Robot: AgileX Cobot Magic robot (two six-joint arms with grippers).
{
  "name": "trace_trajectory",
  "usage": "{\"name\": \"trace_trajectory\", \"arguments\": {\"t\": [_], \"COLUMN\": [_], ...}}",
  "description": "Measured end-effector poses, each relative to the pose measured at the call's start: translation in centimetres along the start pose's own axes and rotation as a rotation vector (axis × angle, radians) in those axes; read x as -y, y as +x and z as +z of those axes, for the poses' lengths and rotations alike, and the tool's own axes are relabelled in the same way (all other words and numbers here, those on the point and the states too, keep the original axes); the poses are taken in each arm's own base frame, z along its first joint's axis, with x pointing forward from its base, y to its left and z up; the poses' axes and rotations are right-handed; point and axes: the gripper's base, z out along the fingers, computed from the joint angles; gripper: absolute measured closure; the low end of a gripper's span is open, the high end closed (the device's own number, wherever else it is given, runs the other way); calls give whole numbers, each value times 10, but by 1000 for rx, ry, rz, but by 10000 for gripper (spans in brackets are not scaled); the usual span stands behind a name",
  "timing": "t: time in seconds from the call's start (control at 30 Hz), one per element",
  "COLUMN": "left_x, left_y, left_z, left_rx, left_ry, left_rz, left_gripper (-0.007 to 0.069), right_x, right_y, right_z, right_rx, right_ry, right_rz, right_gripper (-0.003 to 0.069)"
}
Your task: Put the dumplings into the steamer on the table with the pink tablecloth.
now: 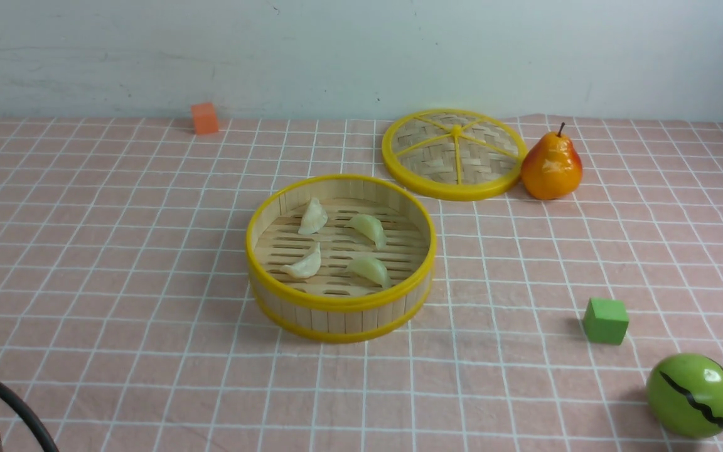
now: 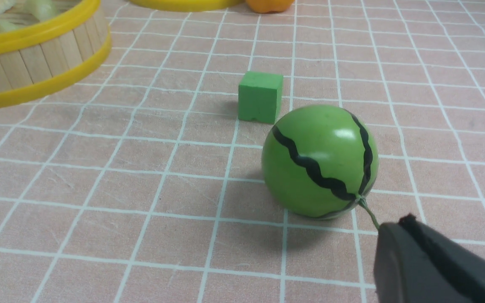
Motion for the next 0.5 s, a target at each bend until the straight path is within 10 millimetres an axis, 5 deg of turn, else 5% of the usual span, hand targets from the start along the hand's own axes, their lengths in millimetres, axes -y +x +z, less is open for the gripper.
{"name": "trace_trajectory", "arguments": {"t": [0.5], "left_x": [-2], "left_y": [5], "left_z": [-1], "left_rx": [2], "left_ry": [-8], "left_rz": [9], "left_gripper": [522], "right_x": [0], "right_y": [0], "right_z": [0], "right_rx": [0], "right_ry": [0], "right_rz": [0], "right_gripper": [659]}}
